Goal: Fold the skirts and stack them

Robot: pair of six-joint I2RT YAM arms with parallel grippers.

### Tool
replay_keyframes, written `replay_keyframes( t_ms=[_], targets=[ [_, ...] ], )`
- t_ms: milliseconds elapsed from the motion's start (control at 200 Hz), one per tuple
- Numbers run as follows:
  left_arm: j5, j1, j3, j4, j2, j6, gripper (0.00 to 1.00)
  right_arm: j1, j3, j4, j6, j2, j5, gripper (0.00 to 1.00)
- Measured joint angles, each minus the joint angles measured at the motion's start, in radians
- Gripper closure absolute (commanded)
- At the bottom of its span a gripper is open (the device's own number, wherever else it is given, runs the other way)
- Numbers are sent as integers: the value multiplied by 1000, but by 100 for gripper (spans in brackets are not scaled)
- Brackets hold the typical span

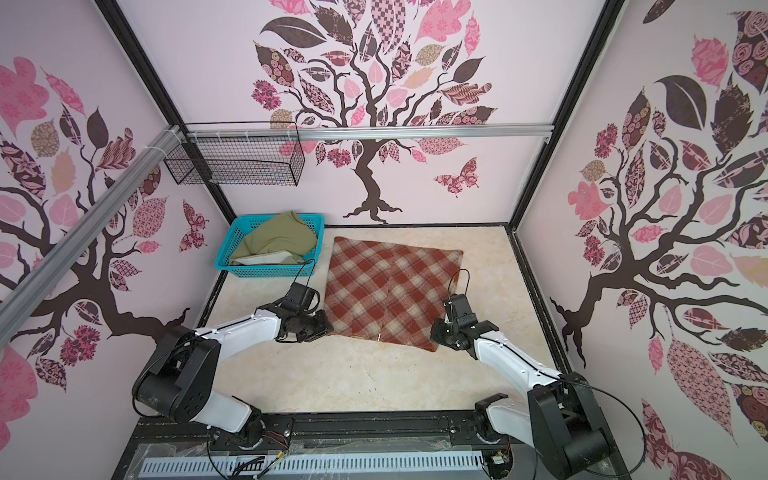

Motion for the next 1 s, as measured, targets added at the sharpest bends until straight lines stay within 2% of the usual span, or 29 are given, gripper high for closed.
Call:
replay_keyframes(
  t_ms=[90, 190, 380, 580, 1000],
  targets=[
    [0, 0, 0, 4, 2, 0, 71, 0, -13, -6, 4, -2, -3, 65],
    [-3, 0, -10, 10, -9, 0, 67, 0, -33, -21, 19, -14, -12, 56],
    [-24, 0, -45, 5, -72, -7, 62, 1, -51, -49, 39, -87, -41, 49],
    [-19, 0, -50, 15, -75, -8, 62, 2, -57, -56, 54, -134, -61, 48],
    [-16, 5, -82, 78, -48, -46, 69, 2, -127, -5, 76, -106, -84, 53]
  ],
)
